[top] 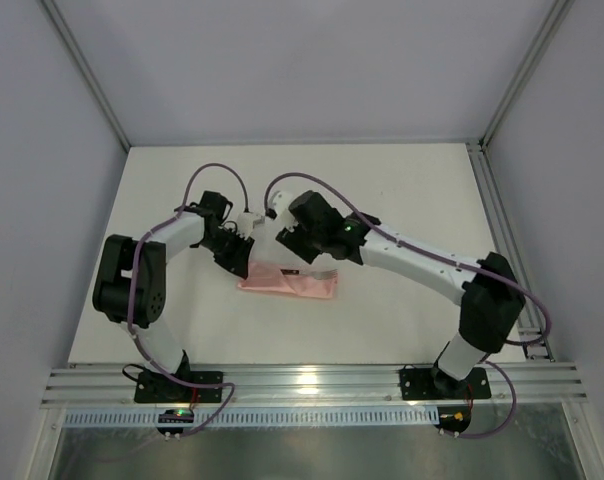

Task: Fold the napkin into a case and place the utensils inside
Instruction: Insert the spoon into the folded napkin.

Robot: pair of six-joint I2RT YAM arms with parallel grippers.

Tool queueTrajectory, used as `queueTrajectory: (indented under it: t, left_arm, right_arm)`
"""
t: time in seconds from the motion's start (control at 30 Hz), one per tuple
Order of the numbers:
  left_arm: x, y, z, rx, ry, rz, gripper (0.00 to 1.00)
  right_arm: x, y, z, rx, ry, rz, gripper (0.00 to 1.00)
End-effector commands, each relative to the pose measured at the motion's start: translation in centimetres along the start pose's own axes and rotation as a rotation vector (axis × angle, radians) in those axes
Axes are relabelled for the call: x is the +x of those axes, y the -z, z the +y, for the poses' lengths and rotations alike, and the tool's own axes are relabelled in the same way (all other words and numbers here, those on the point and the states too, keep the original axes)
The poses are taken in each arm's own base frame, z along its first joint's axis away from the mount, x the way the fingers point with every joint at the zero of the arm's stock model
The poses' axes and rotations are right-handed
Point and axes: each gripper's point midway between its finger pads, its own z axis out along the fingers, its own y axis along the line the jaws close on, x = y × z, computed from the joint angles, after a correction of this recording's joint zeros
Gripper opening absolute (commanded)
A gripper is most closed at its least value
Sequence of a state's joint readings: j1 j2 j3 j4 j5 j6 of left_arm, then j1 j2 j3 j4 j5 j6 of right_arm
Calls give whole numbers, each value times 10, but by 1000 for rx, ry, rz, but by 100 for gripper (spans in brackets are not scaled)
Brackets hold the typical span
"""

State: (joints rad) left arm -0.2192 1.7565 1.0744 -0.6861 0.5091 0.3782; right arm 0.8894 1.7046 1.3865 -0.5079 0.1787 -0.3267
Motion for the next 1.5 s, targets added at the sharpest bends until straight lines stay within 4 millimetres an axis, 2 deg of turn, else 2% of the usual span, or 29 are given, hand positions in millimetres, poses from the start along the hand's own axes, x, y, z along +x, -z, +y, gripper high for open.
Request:
queueTrajectory:
  t: [0.0,0.03,0.07,0.13,0.17,0.2,0.3,0.63,0.77,0.87,1.1,1.3,1.4,1.43,1.47]
  left_arm:
    - [-9,13,-5,3,-38,-48,26]
    - [-9,13,-5,2,-36,-47,26]
    - [-9,14,-5,1,-38,-46,26]
    - [-7,15,-4,-4,-36,-41,26]
    - [-6,15,-5,-1,-32,-38,26]
    - [-7,16,-6,-1,-32,-42,26]
    - [-5,16,-7,5,-29,-39,26]
    - [-2,9,-10,32,-13,-39,25]
    - [-4,10,-12,42,-14,-47,25]
    - [-4,10,-13,44,-17,-47,25]
    - [-2,9,-14,58,-19,-46,25]
    - [-4,15,-9,13,-36,-41,28]
    - [-13,37,3,-36,-22,-75,38]
    - [-12,49,4,-45,-5,-82,40]
    - [-12,63,15,-75,23,-104,44]
  right_arm:
    - [39,37,-15,195,-306,76,63]
    - [52,43,-29,310,-377,104,58]
    - [72,44,-28,374,-483,167,44]
    - [103,44,-34,476,-527,277,30]
    - [128,43,-37,551,-493,386,26]
    - [134,41,-38,583,-508,413,17]
    - [148,25,-30,578,-483,490,13]
    - [147,-16,-2,458,-538,496,10]
    - [131,-28,19,399,-532,470,9]
    - [126,-36,29,381,-520,476,9]
    - [95,-43,25,388,-498,416,9]
    - [102,-39,20,426,-458,443,9]
    - [113,-30,12,467,-442,460,11]
    - [112,-26,8,478,-446,454,13]
    - [119,-23,4,489,-444,467,15]
